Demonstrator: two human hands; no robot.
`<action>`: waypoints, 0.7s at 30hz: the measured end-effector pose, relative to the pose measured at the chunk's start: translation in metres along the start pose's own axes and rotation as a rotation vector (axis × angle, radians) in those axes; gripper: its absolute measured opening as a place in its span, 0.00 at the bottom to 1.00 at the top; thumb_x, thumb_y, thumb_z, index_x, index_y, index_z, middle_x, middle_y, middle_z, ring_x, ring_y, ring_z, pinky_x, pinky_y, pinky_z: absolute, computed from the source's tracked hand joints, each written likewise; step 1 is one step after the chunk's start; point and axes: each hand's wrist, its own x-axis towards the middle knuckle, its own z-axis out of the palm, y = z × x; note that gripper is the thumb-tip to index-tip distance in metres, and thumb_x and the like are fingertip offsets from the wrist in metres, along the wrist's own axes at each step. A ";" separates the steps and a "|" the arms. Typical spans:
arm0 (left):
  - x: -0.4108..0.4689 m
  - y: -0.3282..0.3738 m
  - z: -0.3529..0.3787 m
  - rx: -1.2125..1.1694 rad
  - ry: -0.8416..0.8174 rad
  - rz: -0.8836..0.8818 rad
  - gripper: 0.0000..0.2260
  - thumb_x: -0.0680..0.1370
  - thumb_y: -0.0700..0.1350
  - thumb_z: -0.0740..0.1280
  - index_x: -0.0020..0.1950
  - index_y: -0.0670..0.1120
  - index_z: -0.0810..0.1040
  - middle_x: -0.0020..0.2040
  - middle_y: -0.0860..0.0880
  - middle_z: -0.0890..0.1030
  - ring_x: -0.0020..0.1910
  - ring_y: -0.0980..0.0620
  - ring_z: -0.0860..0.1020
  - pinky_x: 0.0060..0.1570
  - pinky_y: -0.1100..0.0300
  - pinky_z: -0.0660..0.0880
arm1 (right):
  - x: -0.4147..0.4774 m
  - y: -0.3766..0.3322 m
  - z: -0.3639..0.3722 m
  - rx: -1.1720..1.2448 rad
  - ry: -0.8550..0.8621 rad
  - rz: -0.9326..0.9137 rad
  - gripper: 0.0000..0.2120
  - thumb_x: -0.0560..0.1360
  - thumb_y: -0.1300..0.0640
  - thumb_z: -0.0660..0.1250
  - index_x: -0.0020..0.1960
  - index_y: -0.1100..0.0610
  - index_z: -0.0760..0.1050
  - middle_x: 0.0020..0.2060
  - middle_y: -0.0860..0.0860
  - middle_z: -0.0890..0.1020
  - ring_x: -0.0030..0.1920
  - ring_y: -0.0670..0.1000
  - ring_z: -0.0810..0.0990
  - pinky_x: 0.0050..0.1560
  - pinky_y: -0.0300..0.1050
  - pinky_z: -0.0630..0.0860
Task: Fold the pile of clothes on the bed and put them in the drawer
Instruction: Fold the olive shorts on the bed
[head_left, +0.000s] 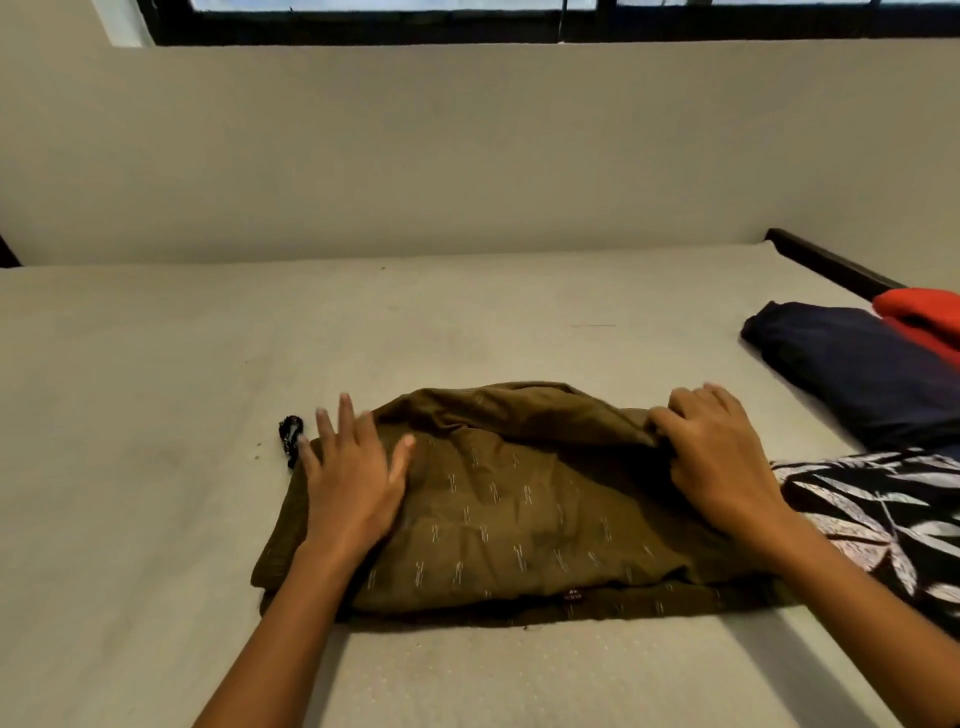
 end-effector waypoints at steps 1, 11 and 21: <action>-0.001 0.004 -0.004 -0.042 0.096 0.022 0.26 0.81 0.55 0.54 0.75 0.44 0.55 0.78 0.44 0.45 0.76 0.43 0.42 0.72 0.43 0.41 | -0.010 0.001 -0.004 -0.003 -0.046 -0.012 0.15 0.56 0.70 0.78 0.38 0.58 0.78 0.34 0.55 0.77 0.34 0.56 0.75 0.40 0.53 0.76; -0.027 0.067 0.010 -0.110 0.000 0.463 0.26 0.75 0.67 0.37 0.72 0.63 0.37 0.75 0.54 0.37 0.74 0.50 0.33 0.72 0.49 0.35 | -0.050 -0.027 -0.030 -0.024 -0.738 0.017 0.24 0.76 0.60 0.61 0.70 0.55 0.62 0.68 0.55 0.64 0.67 0.55 0.65 0.67 0.50 0.63; -0.032 0.089 0.028 0.154 -0.550 0.440 0.26 0.78 0.64 0.41 0.76 0.60 0.45 0.77 0.53 0.41 0.75 0.48 0.37 0.71 0.39 0.35 | -0.056 0.002 -0.022 0.423 -0.427 0.428 0.12 0.79 0.55 0.59 0.60 0.59 0.71 0.64 0.54 0.70 0.63 0.56 0.71 0.62 0.49 0.70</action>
